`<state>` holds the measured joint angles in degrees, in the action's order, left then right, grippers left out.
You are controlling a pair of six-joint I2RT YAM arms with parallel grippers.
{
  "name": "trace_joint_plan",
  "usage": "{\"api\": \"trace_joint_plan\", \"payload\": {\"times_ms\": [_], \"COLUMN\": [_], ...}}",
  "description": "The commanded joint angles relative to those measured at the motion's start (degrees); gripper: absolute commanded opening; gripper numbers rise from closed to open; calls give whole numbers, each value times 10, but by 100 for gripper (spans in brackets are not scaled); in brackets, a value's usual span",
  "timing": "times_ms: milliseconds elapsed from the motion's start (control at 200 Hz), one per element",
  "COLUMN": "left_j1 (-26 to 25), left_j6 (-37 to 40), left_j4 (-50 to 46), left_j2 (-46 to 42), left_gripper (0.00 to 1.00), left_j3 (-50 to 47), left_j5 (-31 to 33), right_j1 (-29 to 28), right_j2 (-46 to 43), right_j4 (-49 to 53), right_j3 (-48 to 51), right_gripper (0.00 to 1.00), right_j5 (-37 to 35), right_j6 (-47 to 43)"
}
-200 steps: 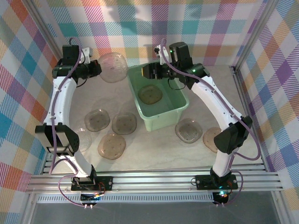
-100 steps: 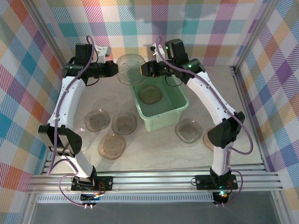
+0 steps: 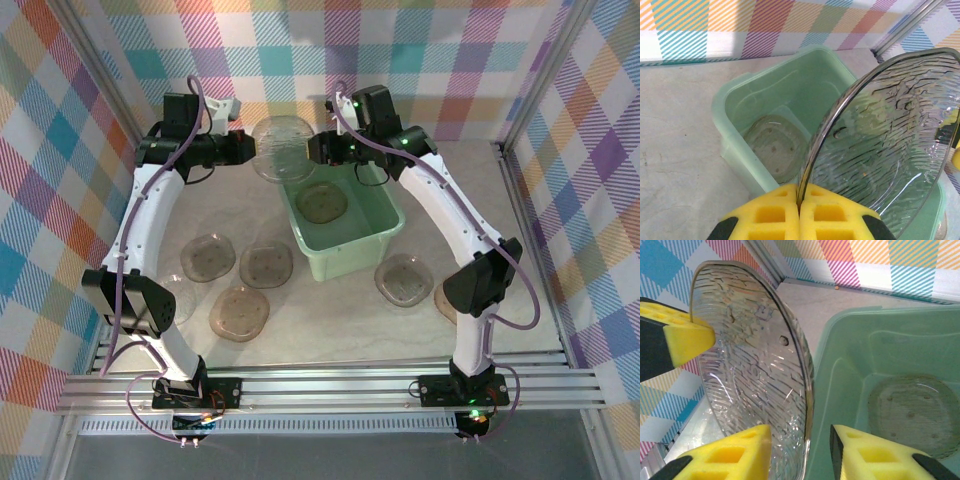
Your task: Place the plates into the plastic bin on the countertop
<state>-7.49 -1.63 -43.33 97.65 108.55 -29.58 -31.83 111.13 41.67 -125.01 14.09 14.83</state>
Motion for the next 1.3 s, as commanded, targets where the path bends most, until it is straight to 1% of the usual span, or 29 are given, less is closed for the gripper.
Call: {"api": "trace_joint_plan", "payload": {"times_ms": [0,170,290,425,520,550,590,625,685,735,785,855,955,1005,1160,1295], "left_j1": [-10,-13,-15,-15,-15,-15,-15,-15,-15,-15,-15,-14,-10,-5,9,24], "left_j6": [10,9,10,11,15,16,17,16,15,11,4,-4,-11,-17,-37,-47], "left_j4": [9,11,10,3,-8,-11,-12,-12,-7,2,11,21,28,37,68,81], "left_j2": [-15,-6,0,8,16,20,22,23,24,24,25,26,29,31,36,42], "left_gripper": [0,0,0,0,0,0,5,13,30,47,59,70,77,78,79,79], "left_j3": [21,26,30,37,48,51,53,54,54,53,53,57,60,59,47,27], "left_j5": [-21,-25,-23,-17,-8,-5,-1,4,12,16,25,41,69,81,97,111], "right_j1": [0,-1,-1,-5,-8,-8,-8,-8,-8,-8,-8,-7,-7,-7,-8,-13], "right_j2": [15,21,23,25,28,29,30,32,33,36,37,37,37,35,13,-4], "right_j4": [-2,-7,-9,-7,-5,-5,-4,-4,-4,-3,-2,-4,-4,2,-53,-50], "right_j3": [-5,-5,-5,-5,-5,-5,-5,-5,-5,-5,-5,-3,4,15,84,138], "right_gripper": [33,26,16,14,7,6,6,4,2,1,1,0,0,0,0,0], "right_j5": [-3,-3,-3,-10,-13,-14,-15,-17,-21,-27,-34,-49,-81,-115,-144,-197], "right_j6": [15,22,30,38,41,42,46,51,63,74,87,113,168,225,338,445]}}
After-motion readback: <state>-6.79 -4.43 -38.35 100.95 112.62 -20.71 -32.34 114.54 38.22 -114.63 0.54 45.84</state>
